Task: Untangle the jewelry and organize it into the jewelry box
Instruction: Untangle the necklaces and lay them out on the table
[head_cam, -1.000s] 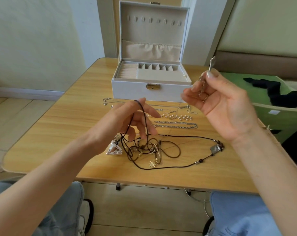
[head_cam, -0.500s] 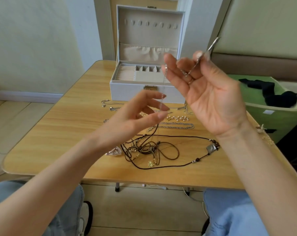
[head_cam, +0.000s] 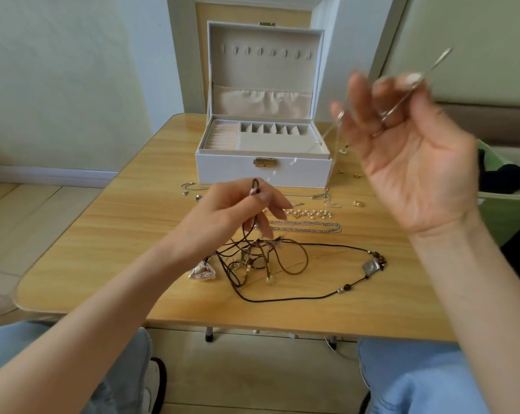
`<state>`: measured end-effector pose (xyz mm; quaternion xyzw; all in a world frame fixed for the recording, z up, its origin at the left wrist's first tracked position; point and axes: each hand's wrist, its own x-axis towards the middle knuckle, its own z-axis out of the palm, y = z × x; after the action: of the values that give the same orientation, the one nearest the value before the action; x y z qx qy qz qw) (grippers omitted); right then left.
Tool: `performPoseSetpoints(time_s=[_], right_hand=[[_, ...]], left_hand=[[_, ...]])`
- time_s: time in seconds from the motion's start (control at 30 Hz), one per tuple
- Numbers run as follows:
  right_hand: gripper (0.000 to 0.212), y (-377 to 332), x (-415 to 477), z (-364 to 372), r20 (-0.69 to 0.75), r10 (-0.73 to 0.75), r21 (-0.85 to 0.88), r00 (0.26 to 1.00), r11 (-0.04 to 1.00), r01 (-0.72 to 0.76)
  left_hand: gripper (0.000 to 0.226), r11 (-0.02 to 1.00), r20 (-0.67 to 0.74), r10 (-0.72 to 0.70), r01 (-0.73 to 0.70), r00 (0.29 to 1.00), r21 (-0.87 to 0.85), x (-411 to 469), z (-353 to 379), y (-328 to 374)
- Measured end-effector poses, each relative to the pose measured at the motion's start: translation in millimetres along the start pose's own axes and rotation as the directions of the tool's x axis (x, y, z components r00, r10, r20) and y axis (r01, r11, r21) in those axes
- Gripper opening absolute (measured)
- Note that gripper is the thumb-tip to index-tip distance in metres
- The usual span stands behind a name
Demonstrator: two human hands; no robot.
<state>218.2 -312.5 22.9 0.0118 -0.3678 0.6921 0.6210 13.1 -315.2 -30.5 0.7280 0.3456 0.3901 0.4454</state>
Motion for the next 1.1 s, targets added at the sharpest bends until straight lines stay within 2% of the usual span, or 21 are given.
performPoseSetpoints(time_s=[0.1,0.2,0.27,0.37,0.47,0.53,0.6,0.7,0.8,0.87,0.97,1.03,1.1], right_hand=[[0.022,8.4,-3.1,-4.2,-0.020,0.041,-0.193,0.999,0.980,-0.044],[0.015,12.5,-6.4,-5.8,-0.047,0.057,-0.330,0.997,0.941,-0.070],[0.011,14.1,-7.0,-7.4,-0.063,0.052,-0.357,0.997,0.932,-0.071],[0.013,13.2,-6.1,-8.4,-0.050,0.026,-0.276,0.998,0.960,-0.039],[0.020,8.9,-4.6,-5.5,0.009,0.000,-0.148,1.000,0.989,0.002],[0.021,8.3,-3.3,-2.3,0.058,0.004,-0.065,0.998,0.998,0.000],[0.019,10.9,-1.7,1.1,0.096,0.018,-0.003,0.995,1.000,-0.018],[0.019,18.3,0.8,3.4,0.109,0.040,-0.008,0.993,0.999,-0.039],[0.020,21.1,2.1,3.6,0.084,0.038,-0.016,0.996,0.999,-0.037],[0.021,17.1,1.9,2.1,0.048,0.014,-0.016,0.999,1.000,-0.013],[0.023,9.1,-0.4,-4.8,-0.101,-0.024,-0.207,0.995,0.978,0.003],[0.022,8.1,-3.3,-11.8,-0.185,-0.009,-0.375,0.983,0.925,-0.062],[0.016,10.7,-7.2,-18.3,-0.236,0.022,-0.491,0.971,0.860,-0.139]], left_hand=[[0.020,0.998,-0.046,0.042,-0.044,0.998,-0.050,-0.8,-2.3,0.6],[0.012,0.994,-0.084,0.060,-0.068,0.995,-0.087,-2.7,-5.3,4.4],[0.013,0.991,-0.090,0.059,-0.069,0.994,-0.116,-3.4,-6.7,7.8],[0.025,0.995,-0.074,0.023,-0.030,0.997,-0.099,-3.3,-5.6,9.4],[0.023,1.000,-0.045,-0.016,0.016,0.999,0.018,-2.1,-2.6,6.4],[0.024,0.973,-0.015,-0.005,0.008,1.000,0.230,-0.3,0.4,3.8],[0.031,0.890,0.053,0.046,-0.065,0.998,0.451,3.0,4.4,2.1],[0.038,0.831,0.130,0.084,-0.142,0.988,0.538,8.0,9.7,5.9],[0.027,0.811,0.188,0.049,-0.149,0.981,0.566,11.3,9.6,4.1],[0.020,0.848,0.194,0.023,-0.122,0.981,0.515,11.3,8.3,5.4],[0.019,0.987,0.127,0.041,-0.060,0.991,0.152,7.8,2.7,18.9],[0.023,0.997,0.033,0.072,-0.071,0.997,-0.018,6.5,-2.6,27.7],[0.024,0.993,-0.048,0.090,-0.093,0.995,-0.075,6.8,-6.1,30.7]])
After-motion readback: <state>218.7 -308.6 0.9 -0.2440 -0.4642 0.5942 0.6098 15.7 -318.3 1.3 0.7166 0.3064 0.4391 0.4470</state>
